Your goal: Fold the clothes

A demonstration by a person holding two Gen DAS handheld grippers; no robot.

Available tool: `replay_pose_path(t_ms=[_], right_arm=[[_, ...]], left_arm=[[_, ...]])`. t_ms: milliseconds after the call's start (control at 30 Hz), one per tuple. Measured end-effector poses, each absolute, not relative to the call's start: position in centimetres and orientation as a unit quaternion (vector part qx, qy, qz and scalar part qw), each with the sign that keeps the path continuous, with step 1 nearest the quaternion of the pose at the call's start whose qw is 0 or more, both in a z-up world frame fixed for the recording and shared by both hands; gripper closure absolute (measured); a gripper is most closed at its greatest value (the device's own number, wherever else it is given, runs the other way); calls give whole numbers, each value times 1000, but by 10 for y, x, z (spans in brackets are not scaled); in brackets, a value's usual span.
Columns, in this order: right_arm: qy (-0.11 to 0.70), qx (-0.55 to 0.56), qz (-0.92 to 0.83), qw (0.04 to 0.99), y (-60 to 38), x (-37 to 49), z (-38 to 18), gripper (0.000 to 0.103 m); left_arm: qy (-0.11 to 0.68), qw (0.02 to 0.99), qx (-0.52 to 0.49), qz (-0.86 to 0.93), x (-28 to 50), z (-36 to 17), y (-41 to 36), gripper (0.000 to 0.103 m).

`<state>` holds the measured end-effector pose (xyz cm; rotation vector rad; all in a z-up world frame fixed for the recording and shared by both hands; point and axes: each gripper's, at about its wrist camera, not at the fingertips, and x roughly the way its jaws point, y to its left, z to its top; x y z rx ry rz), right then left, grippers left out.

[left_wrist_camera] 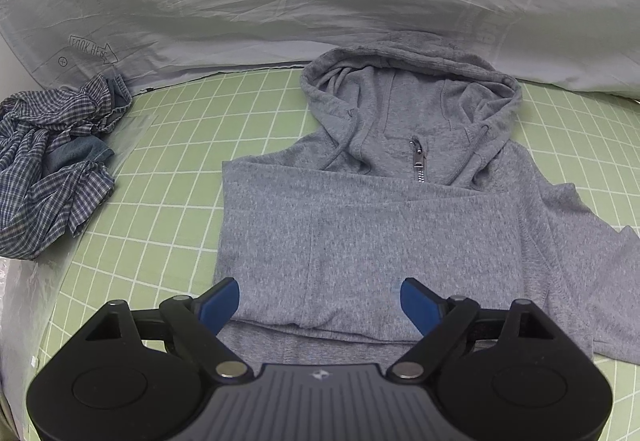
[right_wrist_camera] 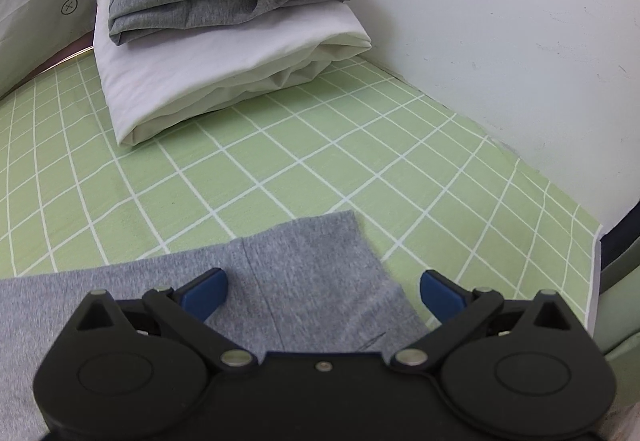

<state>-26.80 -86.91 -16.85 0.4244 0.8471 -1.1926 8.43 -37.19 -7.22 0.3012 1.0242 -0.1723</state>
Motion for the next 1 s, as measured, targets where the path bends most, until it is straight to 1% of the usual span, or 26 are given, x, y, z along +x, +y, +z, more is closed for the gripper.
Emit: replay_pose_path(t_ms=[200,367,400,467,500,533,567,600,700,767,867,1000], right_arm=[[342,248,-540,728,-870,-287,-175,0],[346,235,-521,744,-863,-289,-176,0],[347,233,-516,748,-861,-288,-175,2],[348,228,-503,758,-855,-287,-173,14],[350,222,-490,767,-851,-284,-170,31],[353,215,-476,776,-847,-282,-168,54],[360,205,-460,785,-842,-277,-166,66],[372,192,-450,789,-835,-270,-165,85],[402,160,-424,796,-815,-252,-163,87],[386,182,-411,806,-801,-251,-157,87],[358,205,-396,820,-775,-250,-145,87],[331,218,-367,842,-739,-243,-122,87]], left_arm=[[486,859,138,-83,80,-70,-371,15],[489,860,119,-79,79,-71,-366,15],[489,861,115,-79,79,-71,-364,15],[486,863,108,-81,79,-69,-362,15],[485,865,104,-82,78,-68,-361,15],[483,866,100,-84,78,-67,-360,15],[481,867,96,-84,77,-65,-358,15],[479,869,91,-84,76,-64,-356,15],[474,873,81,-81,71,-59,-348,15],[466,878,72,-78,64,-54,-336,15],[465,880,68,-69,55,-53,-319,10],[474,876,69,-56,48,-59,-293,10]])
